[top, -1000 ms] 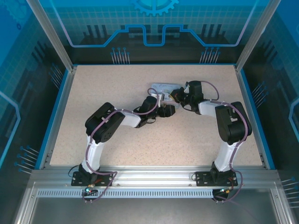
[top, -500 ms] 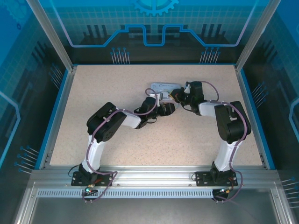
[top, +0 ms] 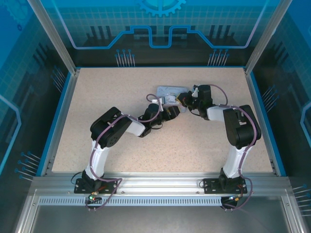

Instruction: Unlock the padlock with the key

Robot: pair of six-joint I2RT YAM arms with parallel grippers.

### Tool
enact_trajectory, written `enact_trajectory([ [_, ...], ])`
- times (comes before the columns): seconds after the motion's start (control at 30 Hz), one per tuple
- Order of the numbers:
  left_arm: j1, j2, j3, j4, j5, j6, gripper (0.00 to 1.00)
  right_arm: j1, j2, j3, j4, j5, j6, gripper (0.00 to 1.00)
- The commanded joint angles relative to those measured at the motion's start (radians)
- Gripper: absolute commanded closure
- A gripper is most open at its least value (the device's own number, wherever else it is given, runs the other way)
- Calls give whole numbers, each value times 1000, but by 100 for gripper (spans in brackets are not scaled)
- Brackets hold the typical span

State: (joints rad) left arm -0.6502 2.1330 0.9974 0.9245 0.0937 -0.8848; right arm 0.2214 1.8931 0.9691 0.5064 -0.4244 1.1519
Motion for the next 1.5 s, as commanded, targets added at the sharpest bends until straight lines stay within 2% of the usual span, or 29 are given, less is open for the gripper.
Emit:
enact_trajectory([
  [0.0, -6, 14, 3, 36, -13, -16, 29, -8, 67, -47, -121, 22, -1, 100],
  [0.43, -41, 24, 26, -56, -55, -72, 42, -12, 80, -47, -105, 12, -1, 100],
  [0.73, -46, 30, 49, -135, -90, -108, 46, -22, 93, -52, -86, 1, 3, 100],
  [1.13, -47, 31, 70, -206, -116, -134, 66, -34, 102, -65, -60, -14, 8, 100],
  [1.47, -45, 28, 56, -187, -136, -145, 66, -41, 103, -70, -52, -20, 8, 100],
])
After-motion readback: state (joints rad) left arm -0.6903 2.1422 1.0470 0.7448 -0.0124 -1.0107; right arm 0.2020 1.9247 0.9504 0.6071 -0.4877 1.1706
